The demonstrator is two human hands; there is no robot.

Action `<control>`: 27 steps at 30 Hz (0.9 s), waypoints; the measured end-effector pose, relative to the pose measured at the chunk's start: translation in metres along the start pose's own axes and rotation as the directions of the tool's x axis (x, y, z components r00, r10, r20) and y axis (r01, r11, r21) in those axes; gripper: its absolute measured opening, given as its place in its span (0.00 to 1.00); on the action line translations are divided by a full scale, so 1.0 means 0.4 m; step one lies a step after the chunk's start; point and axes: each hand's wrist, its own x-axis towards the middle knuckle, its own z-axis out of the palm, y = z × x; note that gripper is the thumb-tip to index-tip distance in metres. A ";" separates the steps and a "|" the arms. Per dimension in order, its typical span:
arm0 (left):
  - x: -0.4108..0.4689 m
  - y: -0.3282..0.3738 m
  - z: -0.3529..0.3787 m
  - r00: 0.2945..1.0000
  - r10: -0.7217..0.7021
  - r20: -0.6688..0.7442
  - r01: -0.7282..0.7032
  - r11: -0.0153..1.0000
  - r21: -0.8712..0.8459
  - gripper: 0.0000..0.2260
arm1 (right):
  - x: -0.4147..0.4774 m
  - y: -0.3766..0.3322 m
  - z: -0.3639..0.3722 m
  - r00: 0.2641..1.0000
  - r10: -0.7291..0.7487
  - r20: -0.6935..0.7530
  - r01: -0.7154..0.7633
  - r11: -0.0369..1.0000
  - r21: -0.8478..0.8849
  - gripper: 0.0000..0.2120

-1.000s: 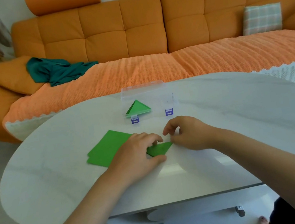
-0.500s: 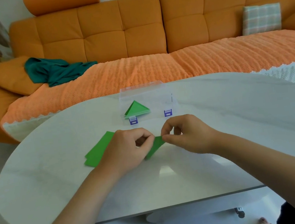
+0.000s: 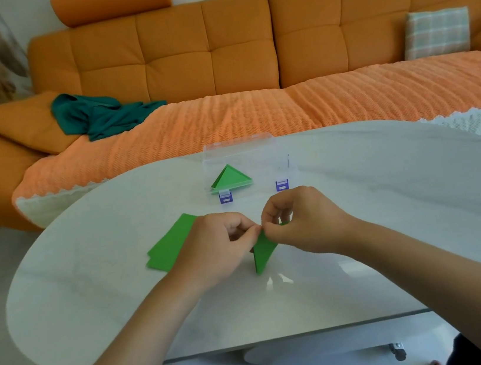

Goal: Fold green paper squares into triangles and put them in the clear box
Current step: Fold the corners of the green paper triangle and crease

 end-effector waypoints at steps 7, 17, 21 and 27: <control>0.013 -0.014 -0.030 0.999 -0.012 -0.032 0.015 0.993 0.113 0.07 | 0.021 0.024 -0.013 0.998 0.058 -0.001 -0.058 0.997 -0.057 0.04; 0.009 -0.031 -0.055 0.998 -0.016 -0.067 0.020 0.997 0.071 0.07 | 0.022 0.047 -0.027 0.995 0.086 -0.047 -0.082 0.993 0.081 0.04; 0.006 -0.022 -0.034 0.999 0.011 -0.047 -0.010 1.000 0.028 0.07 | 0.018 0.024 0.005 0.999 -0.003 0.035 0.002 0.999 0.047 0.03; 0.007 -0.011 -0.015 0.998 0.036 -0.051 -0.034 0.999 0.039 0.07 | 0.013 0.006 0.016 0.999 -0.044 0.028 0.043 0.999 0.031 0.04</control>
